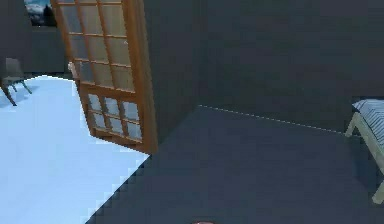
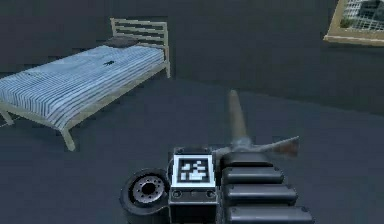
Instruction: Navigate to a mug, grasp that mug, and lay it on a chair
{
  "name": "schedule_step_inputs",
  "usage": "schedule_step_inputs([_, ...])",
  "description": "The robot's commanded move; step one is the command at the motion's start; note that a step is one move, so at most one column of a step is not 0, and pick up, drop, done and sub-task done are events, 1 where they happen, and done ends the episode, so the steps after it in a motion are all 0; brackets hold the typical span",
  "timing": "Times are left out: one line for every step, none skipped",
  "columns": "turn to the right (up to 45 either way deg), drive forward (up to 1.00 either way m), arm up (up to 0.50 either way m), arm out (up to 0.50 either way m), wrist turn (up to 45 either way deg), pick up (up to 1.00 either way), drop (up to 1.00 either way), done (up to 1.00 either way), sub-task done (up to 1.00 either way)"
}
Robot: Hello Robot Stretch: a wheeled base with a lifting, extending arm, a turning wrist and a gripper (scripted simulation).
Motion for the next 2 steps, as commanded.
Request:
schedule_step_inputs([45.0,0.0,0.0,0.0,0.0,0.0,0.0,0.0,0.0])
schedule_step_inputs([33.0,0.0,0.0,0.0,0.0,0.0,0.0,0.0,0.0])
